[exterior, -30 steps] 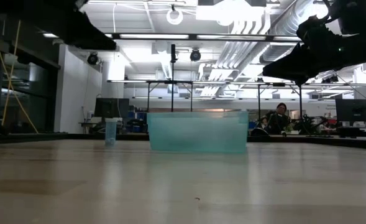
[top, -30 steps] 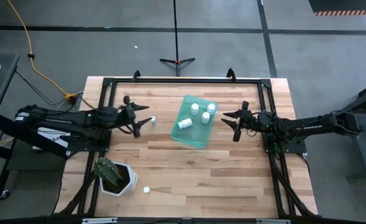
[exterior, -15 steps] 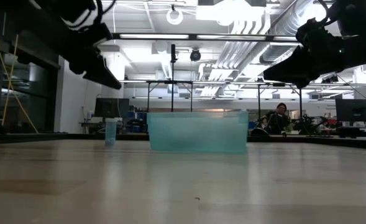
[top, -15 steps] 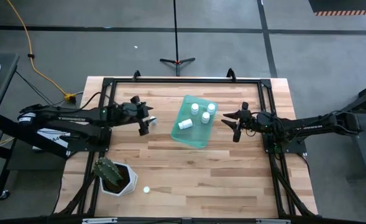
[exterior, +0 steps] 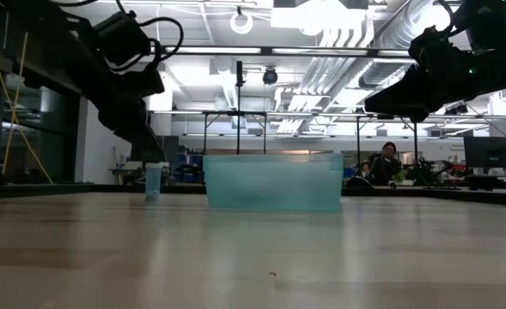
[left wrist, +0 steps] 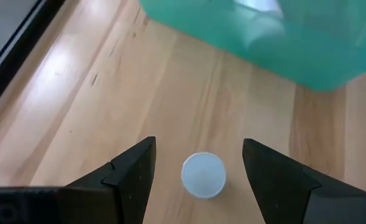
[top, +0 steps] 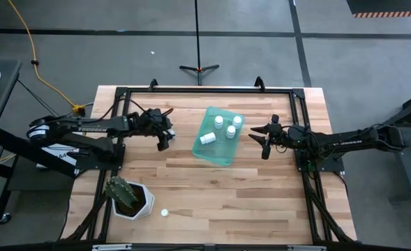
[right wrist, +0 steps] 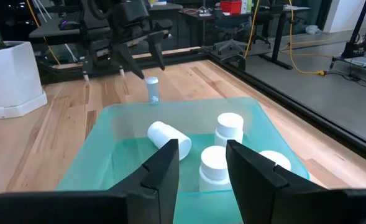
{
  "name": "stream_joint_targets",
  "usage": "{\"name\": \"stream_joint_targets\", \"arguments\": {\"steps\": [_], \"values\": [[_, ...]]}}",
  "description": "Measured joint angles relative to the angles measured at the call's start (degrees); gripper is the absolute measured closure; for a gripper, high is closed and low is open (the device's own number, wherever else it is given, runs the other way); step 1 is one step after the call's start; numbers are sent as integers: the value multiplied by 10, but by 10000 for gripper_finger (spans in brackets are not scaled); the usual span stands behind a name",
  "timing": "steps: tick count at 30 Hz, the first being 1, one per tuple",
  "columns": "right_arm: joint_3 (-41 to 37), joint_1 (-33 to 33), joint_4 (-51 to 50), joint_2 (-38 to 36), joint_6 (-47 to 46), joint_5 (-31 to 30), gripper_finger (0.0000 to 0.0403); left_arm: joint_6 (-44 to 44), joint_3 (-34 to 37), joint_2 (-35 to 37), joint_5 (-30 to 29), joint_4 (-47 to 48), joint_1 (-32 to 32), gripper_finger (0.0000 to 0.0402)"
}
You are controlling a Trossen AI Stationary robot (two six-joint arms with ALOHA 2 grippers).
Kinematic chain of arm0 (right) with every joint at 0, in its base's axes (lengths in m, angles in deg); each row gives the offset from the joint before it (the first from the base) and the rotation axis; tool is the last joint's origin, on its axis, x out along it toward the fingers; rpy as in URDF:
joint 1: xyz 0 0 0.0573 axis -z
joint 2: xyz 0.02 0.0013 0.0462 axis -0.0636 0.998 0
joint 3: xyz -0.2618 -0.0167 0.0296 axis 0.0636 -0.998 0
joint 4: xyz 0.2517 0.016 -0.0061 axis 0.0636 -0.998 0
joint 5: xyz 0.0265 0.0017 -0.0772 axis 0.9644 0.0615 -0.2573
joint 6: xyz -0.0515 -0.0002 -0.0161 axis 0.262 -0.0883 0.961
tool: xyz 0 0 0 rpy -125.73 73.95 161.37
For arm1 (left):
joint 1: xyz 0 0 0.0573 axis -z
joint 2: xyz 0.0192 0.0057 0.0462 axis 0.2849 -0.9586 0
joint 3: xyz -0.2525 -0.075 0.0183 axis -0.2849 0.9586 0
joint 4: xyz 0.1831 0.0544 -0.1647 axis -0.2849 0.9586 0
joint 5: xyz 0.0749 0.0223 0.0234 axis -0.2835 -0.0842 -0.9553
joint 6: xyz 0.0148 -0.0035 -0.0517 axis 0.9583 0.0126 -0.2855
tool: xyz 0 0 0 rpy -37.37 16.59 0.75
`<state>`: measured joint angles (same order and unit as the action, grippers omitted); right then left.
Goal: Pick and place pill bottles into a basket
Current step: Put the blue pill bottle into the blue bin
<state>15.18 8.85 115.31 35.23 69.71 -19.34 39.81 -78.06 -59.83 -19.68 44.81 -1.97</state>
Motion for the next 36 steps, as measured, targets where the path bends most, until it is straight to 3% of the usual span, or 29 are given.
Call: {"name": "stream_joint_targets", "arguments": {"steps": [20,36], "values": [[0,0,-1,0,0,0,279,2,0,-64,-9,-2,1,127],[0,0,-1,0,0,0,279,6,0,-66,-11,-4,1,127]]}}
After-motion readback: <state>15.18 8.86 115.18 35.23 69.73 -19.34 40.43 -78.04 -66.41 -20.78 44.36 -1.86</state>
